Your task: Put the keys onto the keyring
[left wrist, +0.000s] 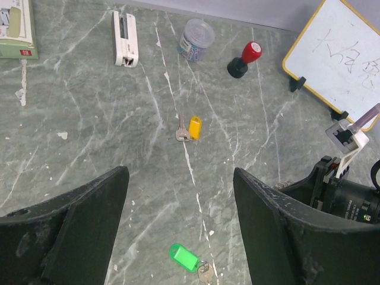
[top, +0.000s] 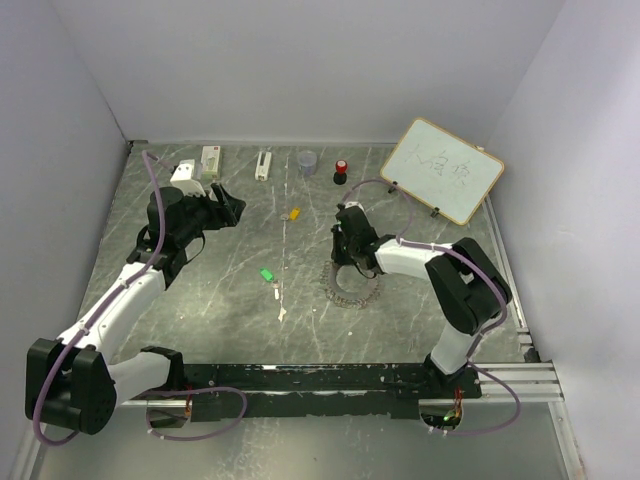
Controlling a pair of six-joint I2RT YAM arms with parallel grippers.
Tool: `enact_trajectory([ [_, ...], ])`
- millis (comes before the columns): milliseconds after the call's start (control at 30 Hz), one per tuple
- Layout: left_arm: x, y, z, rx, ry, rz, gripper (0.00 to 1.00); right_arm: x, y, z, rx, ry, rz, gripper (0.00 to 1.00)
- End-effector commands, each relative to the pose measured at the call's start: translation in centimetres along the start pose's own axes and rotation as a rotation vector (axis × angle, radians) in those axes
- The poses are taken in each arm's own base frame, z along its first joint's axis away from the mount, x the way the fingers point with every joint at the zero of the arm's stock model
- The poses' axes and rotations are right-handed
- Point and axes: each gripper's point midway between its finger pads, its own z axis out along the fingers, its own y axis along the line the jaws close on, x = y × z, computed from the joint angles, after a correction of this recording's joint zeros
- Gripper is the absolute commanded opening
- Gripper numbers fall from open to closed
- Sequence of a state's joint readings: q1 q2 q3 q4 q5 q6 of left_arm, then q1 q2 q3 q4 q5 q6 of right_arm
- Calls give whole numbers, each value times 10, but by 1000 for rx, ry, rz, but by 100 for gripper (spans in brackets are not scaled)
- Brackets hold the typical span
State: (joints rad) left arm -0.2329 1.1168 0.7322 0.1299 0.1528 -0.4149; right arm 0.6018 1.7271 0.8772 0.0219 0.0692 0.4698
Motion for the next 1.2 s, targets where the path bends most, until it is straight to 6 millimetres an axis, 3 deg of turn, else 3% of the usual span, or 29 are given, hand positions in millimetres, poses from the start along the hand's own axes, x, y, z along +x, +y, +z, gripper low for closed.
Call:
enact_trajectory([
  [0,-20,-7,1,14,-55,24,82,-4,-5,1,36,-10,9,0],
  [100,-21,-8,2,18,-56,22,82,-22,-1,-14,38,-72,-25,0],
  [300,-28,-21,0,70,-73,13,82,-95,32,-98,-123,-382,-127,0],
  [367,-31,-25,-4,83,-84,16,82,-109,43,-125,-196,-476,-170,0],
  [467,-33,-30,-11,103,-100,18,81,-118,55,-151,-280,-549,-243,0],
  [800,-44,-63,-31,251,-164,25,79,-112,90,-181,-520,-635,-361,0],
  [1167,-34,-89,-26,354,-141,56,77,-107,95,-190,-569,-657,-392,0],
])
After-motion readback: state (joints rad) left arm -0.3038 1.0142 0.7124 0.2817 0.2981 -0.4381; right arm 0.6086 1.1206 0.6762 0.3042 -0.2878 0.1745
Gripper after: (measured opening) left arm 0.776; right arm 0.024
